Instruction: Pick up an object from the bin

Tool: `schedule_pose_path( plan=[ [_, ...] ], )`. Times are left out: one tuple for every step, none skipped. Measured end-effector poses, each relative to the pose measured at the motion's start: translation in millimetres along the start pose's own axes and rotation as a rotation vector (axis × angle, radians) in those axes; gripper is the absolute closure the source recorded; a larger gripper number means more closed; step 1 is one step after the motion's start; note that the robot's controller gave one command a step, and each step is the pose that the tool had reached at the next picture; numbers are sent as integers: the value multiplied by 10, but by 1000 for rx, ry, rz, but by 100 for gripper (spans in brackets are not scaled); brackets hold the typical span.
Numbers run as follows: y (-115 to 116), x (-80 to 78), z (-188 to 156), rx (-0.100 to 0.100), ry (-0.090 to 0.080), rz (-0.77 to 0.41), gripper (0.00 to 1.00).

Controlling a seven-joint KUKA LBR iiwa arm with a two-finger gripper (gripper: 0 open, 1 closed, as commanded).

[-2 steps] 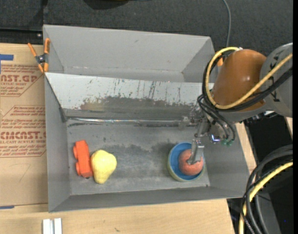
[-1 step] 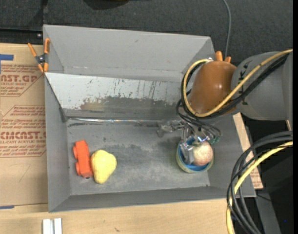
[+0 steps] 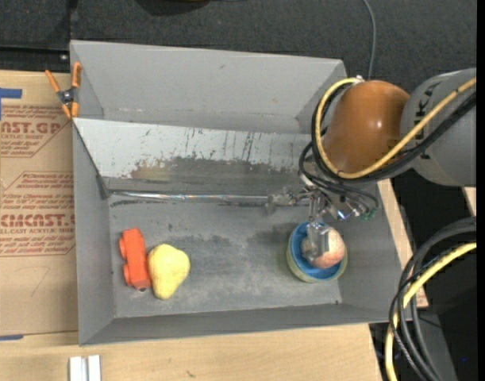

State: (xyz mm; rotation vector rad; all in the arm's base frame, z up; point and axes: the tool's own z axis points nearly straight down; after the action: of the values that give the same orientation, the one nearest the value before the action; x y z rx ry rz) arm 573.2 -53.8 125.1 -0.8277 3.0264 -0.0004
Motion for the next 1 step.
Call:
schedule_pose_path(
  plan=[
    [-13, -61, 538, -6, 15, 72, 0]
  ],
)
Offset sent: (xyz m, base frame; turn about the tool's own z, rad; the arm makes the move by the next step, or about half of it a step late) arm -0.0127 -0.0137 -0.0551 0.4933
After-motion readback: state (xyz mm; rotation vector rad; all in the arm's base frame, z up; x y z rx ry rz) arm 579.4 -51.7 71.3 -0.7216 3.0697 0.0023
